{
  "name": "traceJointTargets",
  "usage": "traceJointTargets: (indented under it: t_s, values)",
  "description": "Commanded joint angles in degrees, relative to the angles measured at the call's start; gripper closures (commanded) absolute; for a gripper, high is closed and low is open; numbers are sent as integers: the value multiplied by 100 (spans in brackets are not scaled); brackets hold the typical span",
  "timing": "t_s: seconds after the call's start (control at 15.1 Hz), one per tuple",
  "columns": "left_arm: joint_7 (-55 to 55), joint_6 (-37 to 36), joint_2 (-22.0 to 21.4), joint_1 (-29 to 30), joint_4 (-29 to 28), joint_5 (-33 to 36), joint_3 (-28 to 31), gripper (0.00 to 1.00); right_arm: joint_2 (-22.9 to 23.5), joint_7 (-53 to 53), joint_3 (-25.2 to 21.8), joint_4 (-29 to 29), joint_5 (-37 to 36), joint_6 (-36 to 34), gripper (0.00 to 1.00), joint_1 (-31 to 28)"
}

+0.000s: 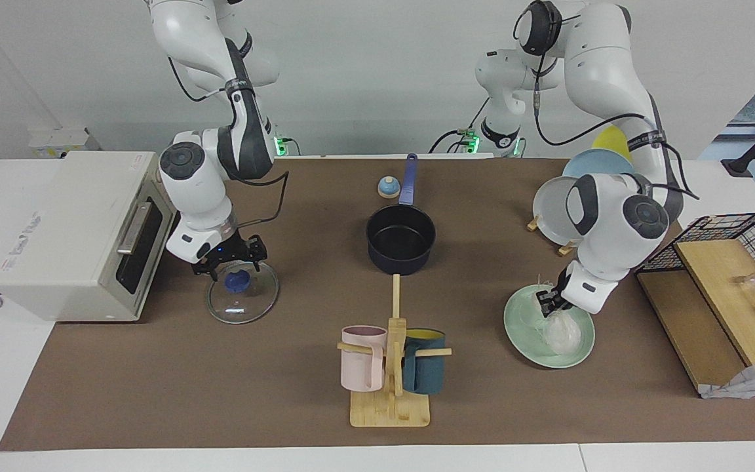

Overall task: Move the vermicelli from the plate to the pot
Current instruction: 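Lift the vermicelli with the left gripper and carry it over the pot, then lower the vermicelli into the black pot and open the left gripper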

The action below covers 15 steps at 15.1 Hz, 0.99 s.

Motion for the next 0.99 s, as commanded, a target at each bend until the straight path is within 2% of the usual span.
traceJointTargets:
  t_s: [0.0,0.2,0.33,0.53,0.6,0.73,0.86,0.93]
  values:
    - [-417,-1502,-648,-52,468,-661,-24,100,132,-240,46,-76,84,208,0,-141]
    - [-1569,-1910,-1473,-578,364,-838,-261,100,150,-258,46,-84,93,208,1,-141]
    - [-2298,-2026,-1756,-1191,-74,-917,-323,100,263,-346,46,-76,85,269,7,-141]
    - [-2679,-948,-2476,-1922,-1688,-1145,-323,100,317,-372,46,-84,93,348,8,-141]
    - [-2757,-570,-2539,-2116,-2120,-1163,-323,100,317,-416,46,-76,93,348,8,-150]
    - [-2977,133,-2417,-2424,-2588,-1172,-323,100,334,-539,46,-76,102,357,8,-185]
    - [-2987,575,-2180,-2443,-2722,-1164,-332,100,369,-557,46,-76,102,366,8,-212]
    - [-2978,707,-2066,-2443,-2740,-1163,-323,100,369,-557,46,-76,102,366,13,-212]
